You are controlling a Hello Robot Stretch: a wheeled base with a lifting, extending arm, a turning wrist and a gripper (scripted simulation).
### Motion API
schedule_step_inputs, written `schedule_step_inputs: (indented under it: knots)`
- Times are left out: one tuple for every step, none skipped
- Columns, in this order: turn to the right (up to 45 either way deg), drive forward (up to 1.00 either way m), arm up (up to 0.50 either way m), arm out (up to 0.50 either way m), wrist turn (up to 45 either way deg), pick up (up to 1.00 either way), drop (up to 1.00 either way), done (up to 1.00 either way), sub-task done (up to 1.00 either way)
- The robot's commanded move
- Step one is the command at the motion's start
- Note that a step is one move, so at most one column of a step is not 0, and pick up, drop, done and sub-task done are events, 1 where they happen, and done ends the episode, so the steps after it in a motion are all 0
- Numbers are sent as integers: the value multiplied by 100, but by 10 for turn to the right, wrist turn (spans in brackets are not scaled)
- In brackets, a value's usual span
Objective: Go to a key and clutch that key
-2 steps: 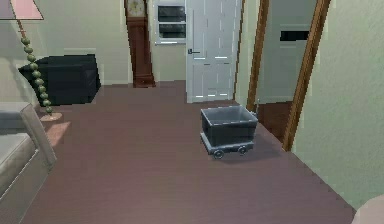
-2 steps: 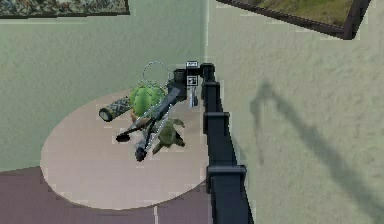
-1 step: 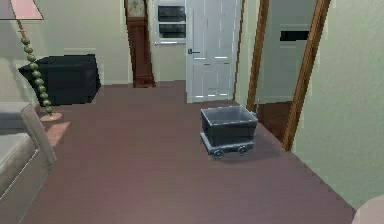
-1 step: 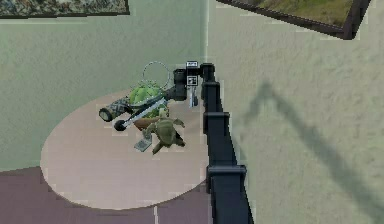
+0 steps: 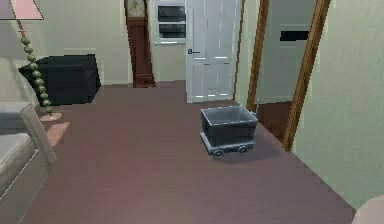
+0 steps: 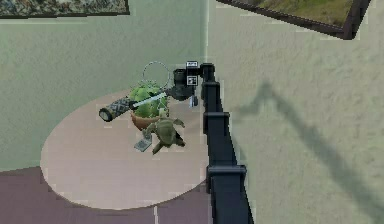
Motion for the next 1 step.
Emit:
schedule_step_inputs:
  knots:
    - [0, 0, -30, 0, 0, 0, 0, 0, 0]
